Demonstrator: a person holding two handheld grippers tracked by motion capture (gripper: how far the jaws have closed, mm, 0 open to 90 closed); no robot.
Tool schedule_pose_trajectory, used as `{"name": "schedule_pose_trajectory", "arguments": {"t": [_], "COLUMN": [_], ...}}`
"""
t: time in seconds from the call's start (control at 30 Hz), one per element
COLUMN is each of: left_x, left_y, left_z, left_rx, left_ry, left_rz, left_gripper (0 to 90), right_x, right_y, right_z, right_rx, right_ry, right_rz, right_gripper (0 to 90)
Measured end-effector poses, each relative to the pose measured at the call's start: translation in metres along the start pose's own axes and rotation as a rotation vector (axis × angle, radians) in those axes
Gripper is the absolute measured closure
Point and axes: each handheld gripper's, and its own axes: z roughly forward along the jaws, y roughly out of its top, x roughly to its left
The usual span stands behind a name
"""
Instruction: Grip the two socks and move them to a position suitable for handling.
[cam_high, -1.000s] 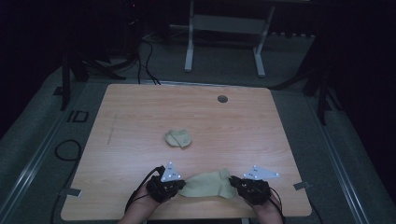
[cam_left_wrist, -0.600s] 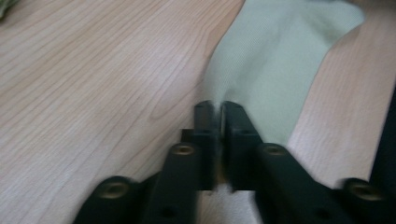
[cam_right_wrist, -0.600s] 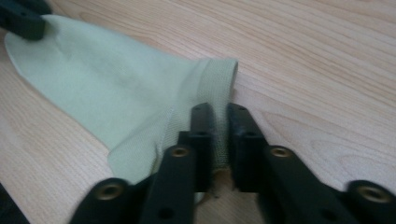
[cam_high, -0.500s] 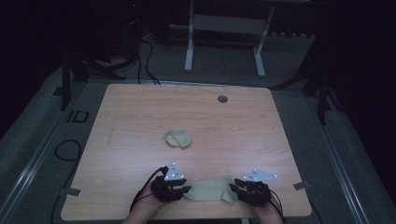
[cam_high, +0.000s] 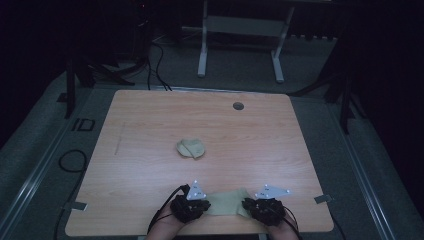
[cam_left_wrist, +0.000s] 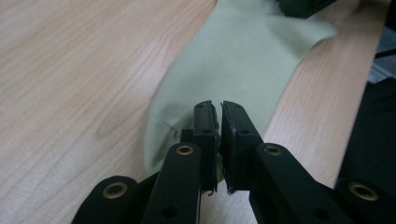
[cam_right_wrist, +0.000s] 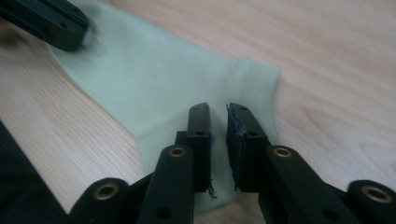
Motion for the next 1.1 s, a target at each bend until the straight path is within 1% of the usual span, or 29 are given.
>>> {"name": "schedule_pose_trajectory", "arguments": {"t": [0.07, 0.13, 0.17, 0.23, 0.3, 0.37, 0.43, 0.5, 0.6, 0.7, 0.73, 0.77, 0.8, 0.83, 0.87, 0.9, 0.97, 1.0, 1.03, 1.07, 1.1], "left_x": [0.001, 0.001, 0.000, -0.002, -0.004, -0.005, -0.006, -0.006, -0.006, -0.005, -0.006, -0.006, -0.006, -0.006, -0.006, -0.006, -0.004, -0.002, 0.000, 0.001, 0.001], "left_y": [-0.002, -0.002, -0.002, -0.002, -0.001, 0.000, -0.001, -0.001, 0.000, 0.000, 0.000, 0.000, 0.000, 0.001, 0.001, 0.001, 0.001, 0.001, -0.001, -0.002, -0.002], "left_z": [0.001, 0.001, 0.001, 0.003, 0.004, 0.005, 0.006, 0.006, 0.006, 0.006, 0.004, 0.003, 0.000, -0.004, -0.005, -0.010, -0.018, -0.021, -0.025, -0.027, -0.027], "left_rx": [-0.002, -0.009, -0.009, -0.009, -0.009, -0.012, -0.016, -0.017, -0.015, -0.016, -0.027, -0.034, -0.052, -0.072, -0.080, -0.098, -0.128, -0.133, -0.140, -0.147, -0.147], "left_ry": [0.002, 0.004, 0.003, 0.000, -0.001, 0.003, 0.001, 0.000, -0.001, -0.013, -0.034, -0.045, -0.066, -0.068, -0.070, -0.071, -0.078, -0.076, -0.070, -0.072, -0.072], "left_rz": [-0.008, -0.008, -0.005, 0.004, 0.010, 0.008, 0.012, 0.007, 0.009, 0.006, 0.001, 0.000, 0.001, 0.005, 0.009, 0.015, 0.011, 0.010, 0.009, 0.004, 0.004], "left_gripper": [84.5, 84.5, 86.1, 86.1, 86.2, 86.2, 86.1, 86.1, 86.0, 85.6, 85.6, 79.5, 78.3, 75.3, 70.8, 70.3, 66.9, 65.8, 62.3, 61.2, 59.5], "right_x": [-0.003, -0.004, -0.005, -0.008, -0.010, -0.013, -0.016, -0.019, -0.018, -0.017, -0.017, -0.014, -0.013, -0.012, -0.011, -0.011, -0.011, -0.012, -0.012, -0.012, -0.012], "right_y": [-0.004, -0.006, -0.007, -0.010, -0.012, -0.014, -0.016, -0.017, -0.016, -0.015, -0.014, -0.011, -0.010, -0.006, -0.003, -0.001, 0.006, 0.011, 0.015, 0.021, 0.021], "right_z": [-0.001, -0.004, -0.005, -0.008, -0.010, -0.013, -0.015, -0.015, -0.015, -0.015, -0.016, -0.018, -0.018, -0.020, -0.022, -0.022, -0.024, -0.026, -0.026, -0.027, -0.027], "right_rx": [-0.013, -0.012, -0.014, -0.016, -0.016, -0.016, -0.018, -0.021, -0.020, -0.012, -0.011, -0.019, -0.022, -0.029, -0.038, -0.042, -0.057, -0.068, -0.073, -0.077, -0.077], "right_ry": [0.011, -0.003, -0.005, -0.006, -0.012, -0.016, -0.020, -0.016, -0.022, -0.021, -0.018, -0.010, -0.007, -0.006, -0.003, -0.001, 0.003, 0.007, 0.008, 0.014, 0.014], "right_rz": [0.022, 0.004, 0.002, 0.003, -0.007, -0.016, -0.007, 0.006, -0.002, 0.000, 0.004, -0.009, -0.011, -0.020, -0.029, -0.033, -0.039, -0.038, -0.042, -0.051, -0.051], "right_gripper": [78.8, 78.8, 78.8, 78.9, 78.8, 78.8, 78.8, 78.9, 78.8, 78.5, 78.3, 77.4, 77.0, 76.2, 73.7, 72.6, 69.9, 67.6, 64.6, 63.5, 63.5]}}
